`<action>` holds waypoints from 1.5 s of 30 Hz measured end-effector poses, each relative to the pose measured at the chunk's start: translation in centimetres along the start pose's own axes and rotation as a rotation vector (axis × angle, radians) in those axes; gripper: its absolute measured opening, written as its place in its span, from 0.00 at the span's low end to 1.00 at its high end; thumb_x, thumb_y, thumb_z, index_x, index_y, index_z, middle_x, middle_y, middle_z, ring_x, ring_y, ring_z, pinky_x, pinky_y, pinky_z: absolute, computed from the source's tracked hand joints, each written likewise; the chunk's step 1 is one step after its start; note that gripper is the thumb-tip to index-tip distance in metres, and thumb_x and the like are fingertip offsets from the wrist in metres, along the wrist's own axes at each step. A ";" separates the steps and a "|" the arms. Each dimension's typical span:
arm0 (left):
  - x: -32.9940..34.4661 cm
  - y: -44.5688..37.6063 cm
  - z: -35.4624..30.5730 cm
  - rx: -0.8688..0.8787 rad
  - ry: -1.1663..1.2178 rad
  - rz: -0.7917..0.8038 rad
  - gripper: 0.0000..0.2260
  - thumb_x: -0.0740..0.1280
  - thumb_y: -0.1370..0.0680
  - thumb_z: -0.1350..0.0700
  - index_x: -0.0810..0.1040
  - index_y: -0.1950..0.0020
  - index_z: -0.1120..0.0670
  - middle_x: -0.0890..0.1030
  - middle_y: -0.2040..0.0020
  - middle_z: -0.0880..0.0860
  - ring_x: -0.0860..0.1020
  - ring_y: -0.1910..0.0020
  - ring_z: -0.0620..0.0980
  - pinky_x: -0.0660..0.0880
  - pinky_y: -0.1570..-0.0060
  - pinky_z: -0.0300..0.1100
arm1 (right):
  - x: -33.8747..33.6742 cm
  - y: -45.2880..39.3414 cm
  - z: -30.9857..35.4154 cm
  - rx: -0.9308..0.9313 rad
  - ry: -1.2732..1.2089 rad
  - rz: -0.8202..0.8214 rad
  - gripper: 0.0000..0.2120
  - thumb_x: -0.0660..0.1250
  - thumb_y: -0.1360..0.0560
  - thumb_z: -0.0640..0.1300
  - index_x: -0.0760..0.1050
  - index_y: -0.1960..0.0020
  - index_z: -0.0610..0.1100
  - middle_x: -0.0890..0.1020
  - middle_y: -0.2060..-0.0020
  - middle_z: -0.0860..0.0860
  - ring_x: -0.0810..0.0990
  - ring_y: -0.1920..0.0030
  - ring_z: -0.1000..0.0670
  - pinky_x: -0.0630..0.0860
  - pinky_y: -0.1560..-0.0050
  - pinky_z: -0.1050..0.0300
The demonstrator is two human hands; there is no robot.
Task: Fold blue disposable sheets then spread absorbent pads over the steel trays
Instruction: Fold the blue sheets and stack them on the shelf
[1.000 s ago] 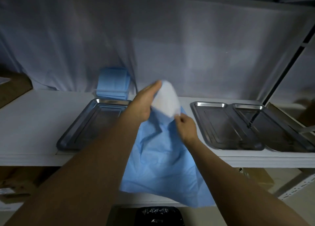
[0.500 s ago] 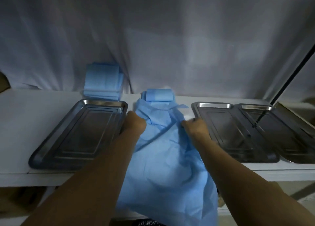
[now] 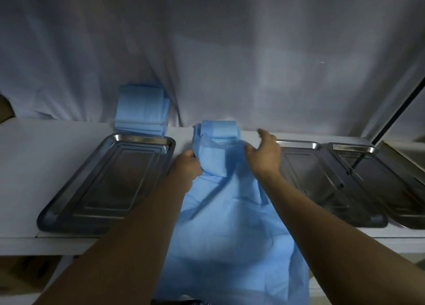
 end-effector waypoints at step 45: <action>-2.7 1.1 0.1 0.257 -0.769 -0.508 0.23 0.64 0.26 0.63 0.66 0.31 0.56 0.69 0.35 0.63 0.69 0.37 0.64 0.69 0.41 0.54 | 0.8 -0.3 -4.5 0.204 0.697 0.427 0.20 0.62 0.25 0.40 0.71 0.34 0.36 0.73 0.35 0.39 0.74 0.35 0.41 0.73 0.39 0.53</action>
Point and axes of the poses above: each hand's wrist, its own y-axis away from the middle knuckle, its own x-axis out of the palm, z = x × y, the point moved 3 cm from there along -y, towards the middle knuckle
